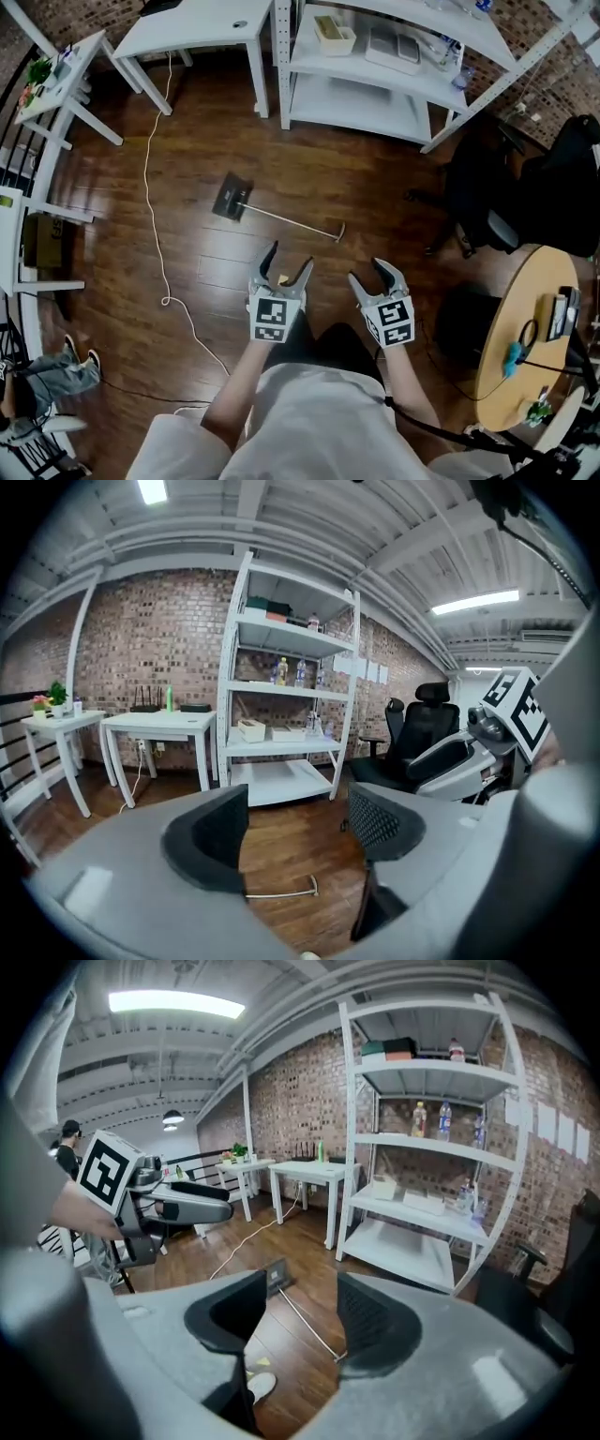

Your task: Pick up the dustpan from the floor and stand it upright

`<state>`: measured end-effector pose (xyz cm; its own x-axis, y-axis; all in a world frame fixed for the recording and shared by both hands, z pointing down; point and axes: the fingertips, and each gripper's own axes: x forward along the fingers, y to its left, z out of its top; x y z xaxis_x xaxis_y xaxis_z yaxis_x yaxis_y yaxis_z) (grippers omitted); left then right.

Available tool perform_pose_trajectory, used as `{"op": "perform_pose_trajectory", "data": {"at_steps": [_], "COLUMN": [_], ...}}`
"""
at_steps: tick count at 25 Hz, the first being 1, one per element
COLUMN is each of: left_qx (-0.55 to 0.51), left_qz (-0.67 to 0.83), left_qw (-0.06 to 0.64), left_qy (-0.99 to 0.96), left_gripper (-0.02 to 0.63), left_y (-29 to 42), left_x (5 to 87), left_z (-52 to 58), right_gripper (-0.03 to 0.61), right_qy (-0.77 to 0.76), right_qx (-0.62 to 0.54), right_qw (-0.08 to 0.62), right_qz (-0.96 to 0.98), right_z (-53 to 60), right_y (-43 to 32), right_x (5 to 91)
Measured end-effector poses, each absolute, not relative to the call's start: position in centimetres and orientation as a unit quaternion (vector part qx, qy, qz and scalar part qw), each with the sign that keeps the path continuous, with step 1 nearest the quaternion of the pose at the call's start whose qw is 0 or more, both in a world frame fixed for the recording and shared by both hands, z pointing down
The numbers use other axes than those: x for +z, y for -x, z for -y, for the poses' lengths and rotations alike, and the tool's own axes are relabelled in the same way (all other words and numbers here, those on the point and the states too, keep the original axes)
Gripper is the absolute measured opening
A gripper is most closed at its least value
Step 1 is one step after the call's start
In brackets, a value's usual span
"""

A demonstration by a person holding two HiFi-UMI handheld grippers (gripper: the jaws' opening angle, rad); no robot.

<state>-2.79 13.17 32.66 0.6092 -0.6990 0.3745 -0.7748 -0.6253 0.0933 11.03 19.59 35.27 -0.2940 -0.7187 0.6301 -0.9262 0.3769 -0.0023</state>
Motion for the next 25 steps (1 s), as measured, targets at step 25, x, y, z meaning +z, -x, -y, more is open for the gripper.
{"op": "perform_pose_trajectory", "data": {"at_steps": [25], "left_qx": [0.342], "left_qz": [0.358], "left_qw": [0.335], "left_qy": [-0.802], "left_gripper": [0.328], "left_y": [-4.5], "left_x": [88.4], "left_z": [-3.7], "right_gripper": [0.193], "right_qy": [-0.282], "right_qx": [0.318], "right_qw": [0.533], "right_qz": [0.732], "right_z": [-6.4], "right_y": [-19.3], "right_x": [100.0]}}
